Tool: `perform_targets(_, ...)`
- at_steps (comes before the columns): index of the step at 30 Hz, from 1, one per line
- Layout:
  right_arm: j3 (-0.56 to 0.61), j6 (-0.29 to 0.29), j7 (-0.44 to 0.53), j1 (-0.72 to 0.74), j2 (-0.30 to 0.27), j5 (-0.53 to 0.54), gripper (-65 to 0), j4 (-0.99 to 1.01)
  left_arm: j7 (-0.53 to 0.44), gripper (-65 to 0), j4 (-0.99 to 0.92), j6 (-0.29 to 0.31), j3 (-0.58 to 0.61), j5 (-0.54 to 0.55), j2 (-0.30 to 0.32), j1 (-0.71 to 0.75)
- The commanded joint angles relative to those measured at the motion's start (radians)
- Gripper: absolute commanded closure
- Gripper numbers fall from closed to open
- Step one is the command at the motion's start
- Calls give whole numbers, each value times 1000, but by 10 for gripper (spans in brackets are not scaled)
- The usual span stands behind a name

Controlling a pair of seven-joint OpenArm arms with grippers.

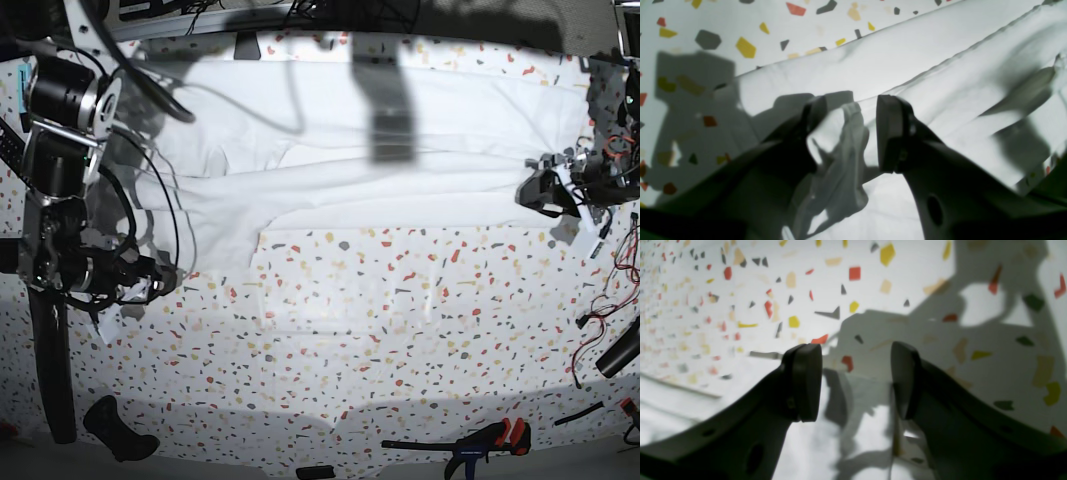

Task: Fold the T-shirt properly
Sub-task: 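Move the right gripper to the folded shirt's corner and grasp it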

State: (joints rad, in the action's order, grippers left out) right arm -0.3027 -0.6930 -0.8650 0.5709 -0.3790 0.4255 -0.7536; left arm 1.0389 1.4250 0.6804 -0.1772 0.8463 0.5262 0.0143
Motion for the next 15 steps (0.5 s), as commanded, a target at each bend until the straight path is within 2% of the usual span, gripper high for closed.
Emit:
perform_targets(1, -5, -5, 5, 26, -2, -14, -325, -16, -15, -241, 15, 0, -11, 18, 20, -14)
perform_targets(5, -5, 29, 16, 27, 20, -32, -325, -16, -15, -241, 15, 0, -11, 18, 20, -14)
perform_targets(8, -5, 28, 4, 26, 32, -33, -321, -16, -15, -241, 15, 0, -11, 18, 20, -14)
perform_targets(10, -5, 28, -25, 26, 39, -29, -232, -16, -15, -241, 15, 1, -11, 18, 20, -14)
perform_targets(13, -5, 27, -64, 27, 39, -26, -1, -17, -15, -241, 15, 1, -11, 18, 20, -14)
perform_targets(15, -5, 23, -85, 28, 35, -25, 0, -18, -15, -241, 15, 1, -11, 18, 20, -14)
